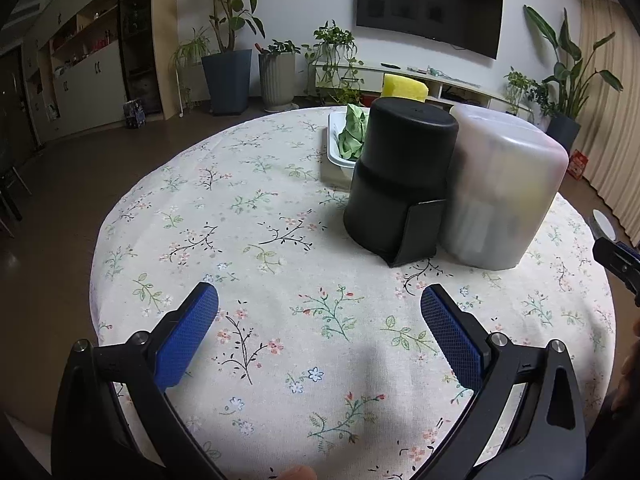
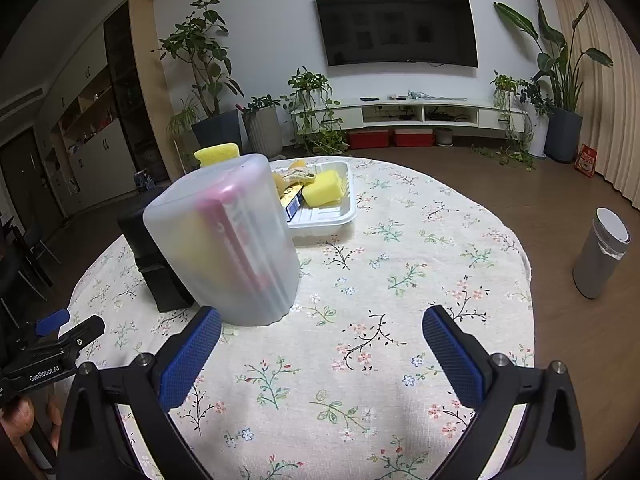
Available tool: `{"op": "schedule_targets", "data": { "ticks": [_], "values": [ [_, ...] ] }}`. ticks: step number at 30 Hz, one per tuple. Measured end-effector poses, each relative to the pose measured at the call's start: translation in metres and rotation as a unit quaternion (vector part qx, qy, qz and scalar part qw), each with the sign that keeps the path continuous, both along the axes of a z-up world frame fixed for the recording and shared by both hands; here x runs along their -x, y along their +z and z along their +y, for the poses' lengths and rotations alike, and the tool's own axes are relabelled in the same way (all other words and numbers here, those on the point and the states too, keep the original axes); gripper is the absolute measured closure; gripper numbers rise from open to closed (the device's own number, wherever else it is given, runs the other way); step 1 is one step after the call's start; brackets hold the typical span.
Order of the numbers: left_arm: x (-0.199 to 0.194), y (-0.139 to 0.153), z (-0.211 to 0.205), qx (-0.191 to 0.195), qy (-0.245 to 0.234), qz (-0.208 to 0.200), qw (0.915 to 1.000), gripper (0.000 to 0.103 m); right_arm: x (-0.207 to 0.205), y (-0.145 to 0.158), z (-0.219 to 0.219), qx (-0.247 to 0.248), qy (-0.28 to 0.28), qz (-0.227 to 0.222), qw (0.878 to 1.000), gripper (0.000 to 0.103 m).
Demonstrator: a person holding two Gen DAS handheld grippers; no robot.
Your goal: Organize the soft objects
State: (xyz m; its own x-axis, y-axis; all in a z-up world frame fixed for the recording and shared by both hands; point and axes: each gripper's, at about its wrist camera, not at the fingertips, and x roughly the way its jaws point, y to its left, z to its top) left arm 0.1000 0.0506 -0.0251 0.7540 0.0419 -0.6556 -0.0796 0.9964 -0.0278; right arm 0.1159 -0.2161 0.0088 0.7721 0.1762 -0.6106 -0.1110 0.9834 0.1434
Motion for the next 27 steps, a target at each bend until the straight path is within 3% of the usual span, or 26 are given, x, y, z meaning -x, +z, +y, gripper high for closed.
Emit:
{"op": "schedule_targets", "data": {
  "ticks": [5,27],
  "values": [
    [0.0021,0.0021,-0.0024,-0.014,0.008,-0.004,0.9999,0.000,0.0022,0.0011,0.0034,0.010,0.003,-0.003,1.000,0.000],
    [0.0012,0.0022,-0.0018,-0.002,0.005,-0.004,1.0000,0.000,0.0036,0.0024,0.0074,0.021,0.006,-0.006,1.000,0.000]
  ]
}}
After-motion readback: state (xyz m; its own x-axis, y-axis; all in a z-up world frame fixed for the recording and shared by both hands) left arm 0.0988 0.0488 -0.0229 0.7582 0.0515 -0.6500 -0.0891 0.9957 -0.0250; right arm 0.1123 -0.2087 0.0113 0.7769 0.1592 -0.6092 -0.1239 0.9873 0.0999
